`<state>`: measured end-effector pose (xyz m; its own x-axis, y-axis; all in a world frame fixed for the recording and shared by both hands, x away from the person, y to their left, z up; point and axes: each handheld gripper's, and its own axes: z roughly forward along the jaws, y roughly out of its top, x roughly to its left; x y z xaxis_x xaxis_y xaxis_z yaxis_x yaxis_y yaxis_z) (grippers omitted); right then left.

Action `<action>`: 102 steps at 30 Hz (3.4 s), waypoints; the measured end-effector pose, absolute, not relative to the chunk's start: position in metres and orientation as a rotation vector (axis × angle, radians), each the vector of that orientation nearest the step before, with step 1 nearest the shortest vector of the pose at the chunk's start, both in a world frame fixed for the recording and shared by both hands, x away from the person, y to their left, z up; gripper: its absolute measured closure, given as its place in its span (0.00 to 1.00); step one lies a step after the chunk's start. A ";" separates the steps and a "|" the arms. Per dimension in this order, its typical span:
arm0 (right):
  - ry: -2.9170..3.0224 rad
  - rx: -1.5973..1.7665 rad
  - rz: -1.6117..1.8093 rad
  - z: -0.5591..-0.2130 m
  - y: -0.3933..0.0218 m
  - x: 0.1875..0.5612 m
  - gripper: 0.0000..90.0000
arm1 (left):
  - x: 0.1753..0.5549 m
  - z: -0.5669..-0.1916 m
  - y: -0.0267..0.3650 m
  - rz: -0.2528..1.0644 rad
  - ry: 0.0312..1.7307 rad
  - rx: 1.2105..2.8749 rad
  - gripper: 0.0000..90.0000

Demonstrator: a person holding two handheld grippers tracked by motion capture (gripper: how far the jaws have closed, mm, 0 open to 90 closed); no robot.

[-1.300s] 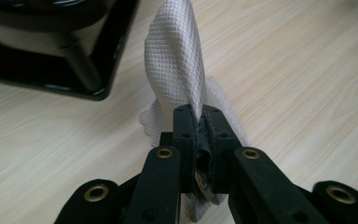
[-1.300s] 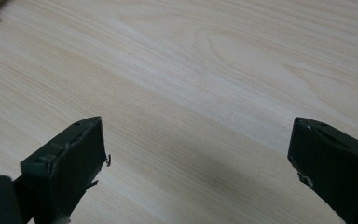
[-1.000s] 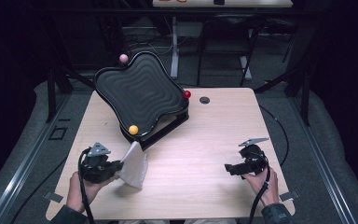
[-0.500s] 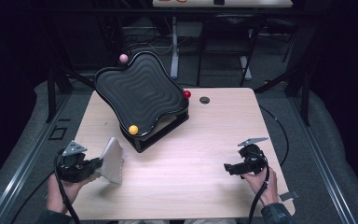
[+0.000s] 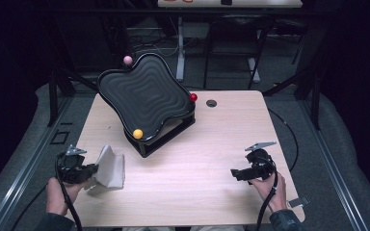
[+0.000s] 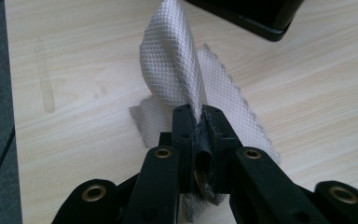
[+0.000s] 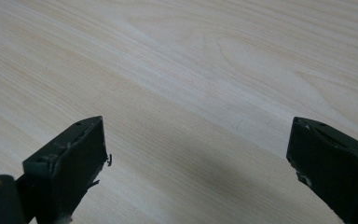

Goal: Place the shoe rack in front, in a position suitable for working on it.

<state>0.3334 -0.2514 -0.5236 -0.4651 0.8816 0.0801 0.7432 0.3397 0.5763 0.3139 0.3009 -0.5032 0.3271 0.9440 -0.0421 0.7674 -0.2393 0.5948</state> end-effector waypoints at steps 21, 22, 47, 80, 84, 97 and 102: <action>2.371 1.472 0.814 -0.524 -0.250 0.334 0.05 | 0.325 -0.473 0.273 0.533 1.421 1.971 0.21; 2.373 1.471 0.817 -0.524 -0.249 0.334 0.05 | 0.328 -0.468 0.261 0.553 1.380 1.966 0.18; 2.373 1.484 0.812 -0.525 -0.253 0.334 0.05 | 0.393 -0.463 0.170 0.655 1.212 2.007 0.46; 2.367 1.485 0.816 -0.524 -0.248 0.334 0.05 | 0.379 -0.474 0.186 0.537 1.017 2.077 0.67; 2.370 1.479 0.823 -0.524 -0.248 0.334 0.06 | 0.375 -0.474 0.188 0.517 0.990 2.092 0.67; 2.373 1.466 0.872 -0.518 -0.245 0.334 0.07 | 0.355 -0.472 0.196 0.434 0.870 2.149 0.67; 2.357 1.444 0.879 -0.512 -0.238 0.335 0.08 | 0.346 -0.472 0.200 0.407 0.823 2.170 0.67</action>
